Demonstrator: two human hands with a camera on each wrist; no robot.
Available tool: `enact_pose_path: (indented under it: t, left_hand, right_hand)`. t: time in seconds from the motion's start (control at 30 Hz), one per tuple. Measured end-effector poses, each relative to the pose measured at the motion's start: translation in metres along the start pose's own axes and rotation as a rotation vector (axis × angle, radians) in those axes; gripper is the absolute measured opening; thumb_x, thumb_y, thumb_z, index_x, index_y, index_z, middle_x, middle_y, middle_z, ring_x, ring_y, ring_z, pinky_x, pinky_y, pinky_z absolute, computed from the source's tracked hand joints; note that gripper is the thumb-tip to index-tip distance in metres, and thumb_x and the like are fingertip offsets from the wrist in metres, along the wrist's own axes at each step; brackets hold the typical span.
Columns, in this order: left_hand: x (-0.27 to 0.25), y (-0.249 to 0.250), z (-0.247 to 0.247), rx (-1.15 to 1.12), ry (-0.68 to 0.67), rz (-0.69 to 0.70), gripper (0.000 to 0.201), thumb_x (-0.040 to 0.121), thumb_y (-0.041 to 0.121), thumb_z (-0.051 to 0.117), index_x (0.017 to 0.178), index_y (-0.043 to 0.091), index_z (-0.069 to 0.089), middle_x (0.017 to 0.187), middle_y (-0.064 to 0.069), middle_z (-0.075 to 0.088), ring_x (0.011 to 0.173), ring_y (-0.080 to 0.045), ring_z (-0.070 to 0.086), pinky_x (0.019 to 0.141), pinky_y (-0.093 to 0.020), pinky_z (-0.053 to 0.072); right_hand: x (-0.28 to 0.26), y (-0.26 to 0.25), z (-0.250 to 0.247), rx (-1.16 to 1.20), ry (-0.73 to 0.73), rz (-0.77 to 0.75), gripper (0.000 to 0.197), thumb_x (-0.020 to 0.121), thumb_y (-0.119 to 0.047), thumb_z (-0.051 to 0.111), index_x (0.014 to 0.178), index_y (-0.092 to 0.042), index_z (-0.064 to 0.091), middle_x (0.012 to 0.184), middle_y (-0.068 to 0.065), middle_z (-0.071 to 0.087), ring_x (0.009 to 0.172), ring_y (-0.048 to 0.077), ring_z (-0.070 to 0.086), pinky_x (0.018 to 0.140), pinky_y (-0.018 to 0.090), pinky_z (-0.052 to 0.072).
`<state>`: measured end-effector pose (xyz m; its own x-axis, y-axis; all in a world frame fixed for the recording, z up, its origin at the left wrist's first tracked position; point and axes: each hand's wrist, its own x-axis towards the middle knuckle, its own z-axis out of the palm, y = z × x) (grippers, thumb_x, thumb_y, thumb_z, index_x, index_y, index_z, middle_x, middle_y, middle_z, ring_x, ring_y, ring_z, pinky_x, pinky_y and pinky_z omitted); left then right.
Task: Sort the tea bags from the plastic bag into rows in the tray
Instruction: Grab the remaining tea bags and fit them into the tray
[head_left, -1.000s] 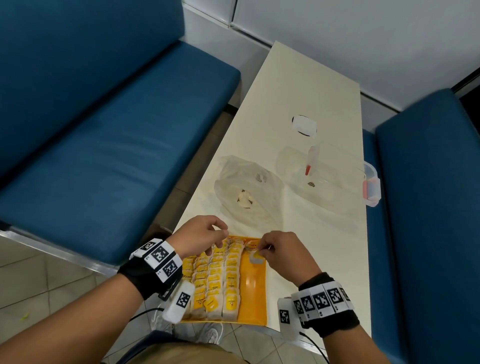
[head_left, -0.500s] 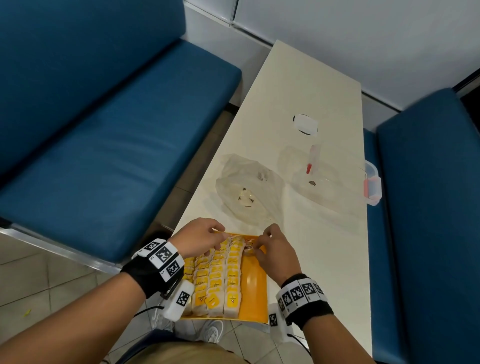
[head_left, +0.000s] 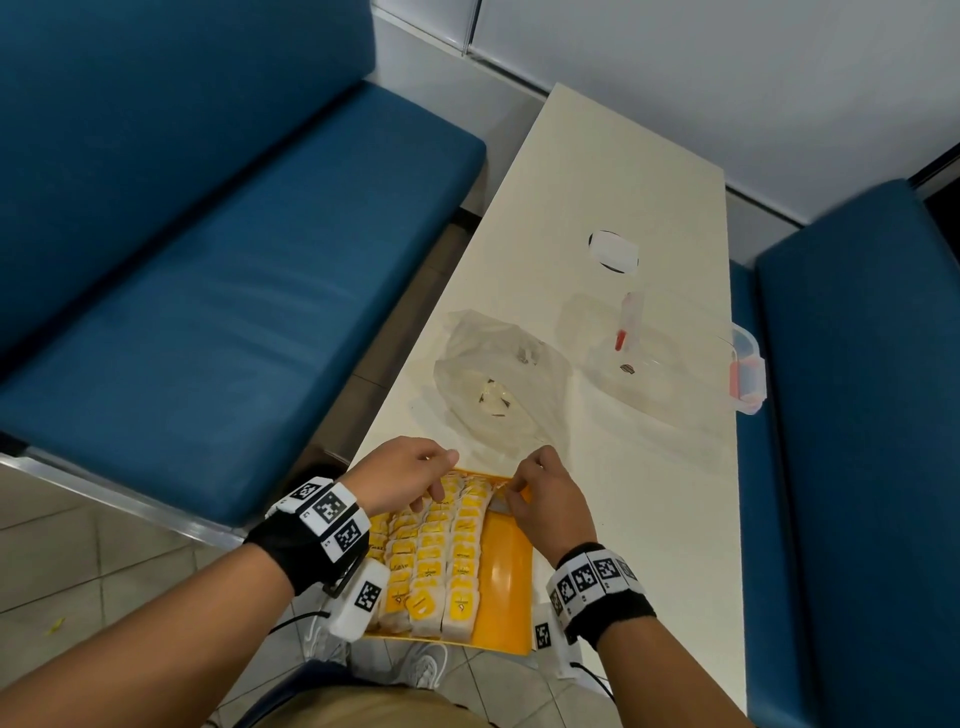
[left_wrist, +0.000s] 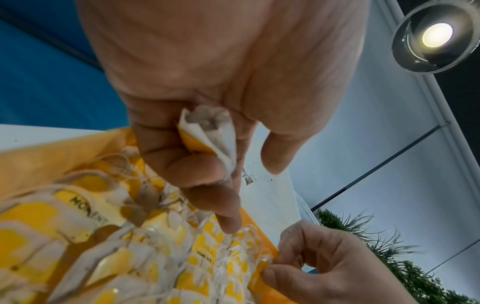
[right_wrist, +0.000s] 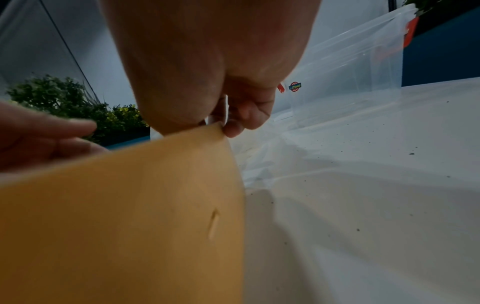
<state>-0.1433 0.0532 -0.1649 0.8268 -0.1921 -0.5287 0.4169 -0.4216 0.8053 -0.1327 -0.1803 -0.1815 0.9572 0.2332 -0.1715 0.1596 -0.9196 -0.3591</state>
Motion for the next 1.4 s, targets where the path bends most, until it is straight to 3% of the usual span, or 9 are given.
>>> enact_pose_path:
  t: [0.2, 0.37, 0.5, 0.6, 0.7, 0.9, 1.03, 1.2, 1.4]
  left_hand:
    - [-0.005, 0.006, -0.002, -0.261, -0.058, -0.071, 0.053, 0.104, 0.059, 0.03, 0.121, 0.021, 0.062, 0.091, -0.011, 0.077, 0.07, -0.02, 0.068, 0.064, -0.033, 0.05]
    - [-0.011, 0.016, 0.0, -0.44, -0.086, -0.098, 0.06, 0.103, 0.063, 0.026, 0.123, 0.018, 0.062, 0.097, -0.017, 0.077, 0.078, -0.024, 0.07, 0.061, -0.032, 0.053]
    - [-0.01, 0.021, 0.004, -0.572, -0.067, -0.105, 0.061, 0.103, 0.062, 0.031, 0.12, 0.013, 0.064, 0.1, -0.021, 0.075, 0.083, -0.027, 0.07, 0.071, -0.037, 0.054]
    - [-0.005, 0.023, 0.008, -0.647, -0.065, -0.115, 0.063, 0.102, 0.062, 0.036, 0.115, 0.01, 0.069, 0.088, -0.018, 0.073, 0.087, -0.032, 0.068, 0.084, -0.044, 0.051]
    - [-0.002, 0.028, 0.012, -0.661, -0.049, -0.124, 0.065, 0.103, 0.06, 0.038, 0.113, 0.004, 0.071, 0.086, -0.017, 0.068, 0.084, -0.028, 0.065, 0.079, -0.041, 0.051]
    - [-0.008, 0.032, 0.009, -0.807, -0.083, -0.18, 0.058, 0.103, 0.055, 0.042, 0.117, 0.003, 0.064, 0.098, -0.017, 0.065, 0.071, -0.023, 0.062, 0.061, -0.034, 0.052]
    - [-0.012, 0.031, 0.005, -0.898, -0.121, -0.173, 0.043, 0.105, 0.042, 0.047, 0.114, 0.003, 0.063, 0.105, -0.02, 0.066, 0.084, -0.03, 0.066, 0.073, -0.042, 0.058]
    - [-0.013, 0.023, 0.003, -0.514, -0.021, 0.055, 0.014, 0.094, 0.015, 0.067, 0.105, 0.014, 0.074, 0.109, -0.006, 0.074, 0.097, -0.021, 0.07, 0.078, -0.035, 0.058]
    - [-0.013, 0.016, 0.013, -0.233, 0.146, 0.257, 0.007, 0.088, 0.017, 0.077, 0.088, 0.024, 0.078, 0.083, 0.008, 0.076, 0.079, -0.003, 0.07, 0.077, -0.027, 0.056]
  right_hand:
    - [0.004, -0.001, 0.001, 0.013, 0.03, 0.019, 0.026, 0.084, -0.019, 0.068, 0.077, -0.022, 0.044, 0.091, -0.008, 0.039, 0.066, 0.018, 0.048, 0.056, 0.028, 0.039]
    - [-0.003, -0.012, -0.013, 0.006, 0.15, -0.029, 0.025, 0.079, -0.026, 0.076, 0.092, -0.018, 0.056, 0.104, -0.003, 0.046, 0.09, 0.015, 0.051, 0.061, 0.031, 0.05]
    - [-0.014, -0.045, -0.032, 0.275, 0.14, -0.202, 0.017, 0.084, -0.024, 0.073, 0.098, -0.02, 0.064, 0.099, -0.008, 0.051, 0.08, 0.006, 0.054, 0.069, 0.032, 0.052]
    - [-0.022, -0.069, -0.038, 0.348, -0.05, -0.362, 0.022, 0.084, -0.022, 0.073, 0.105, -0.025, 0.066, 0.099, -0.02, 0.048, 0.08, -0.002, 0.054, 0.073, 0.015, 0.045]
    - [-0.024, -0.073, -0.032, 0.326, -0.084, -0.407, 0.028, 0.083, -0.013, 0.071, 0.109, -0.022, 0.066, 0.113, -0.024, 0.046, 0.093, -0.019, 0.046, 0.08, 0.0, 0.033]
    - [-0.022, -0.064, -0.021, 0.237, -0.147, -0.329, 0.029, 0.087, -0.018, 0.068, 0.115, -0.025, 0.069, 0.116, -0.006, 0.053, 0.093, -0.001, 0.051, 0.076, 0.011, 0.039]
    - [-0.023, -0.062, -0.02, 0.24, -0.034, -0.275, 0.026, 0.089, -0.02, 0.067, 0.114, -0.022, 0.07, 0.101, -0.006, 0.058, 0.08, 0.001, 0.052, 0.073, 0.017, 0.044]
    - [-0.021, -0.058, -0.027, 0.675, 0.089, 0.073, 0.016, 0.084, -0.011, 0.074, 0.087, -0.025, 0.068, 0.078, -0.003, 0.07, 0.074, 0.012, 0.069, 0.069, 0.033, 0.058]
    - [-0.023, -0.063, -0.038, 0.884, 0.054, 0.15, 0.028, 0.089, -0.006, 0.069, 0.1, -0.032, 0.063, 0.076, -0.003, 0.065, 0.072, 0.02, 0.073, 0.061, 0.032, 0.056]
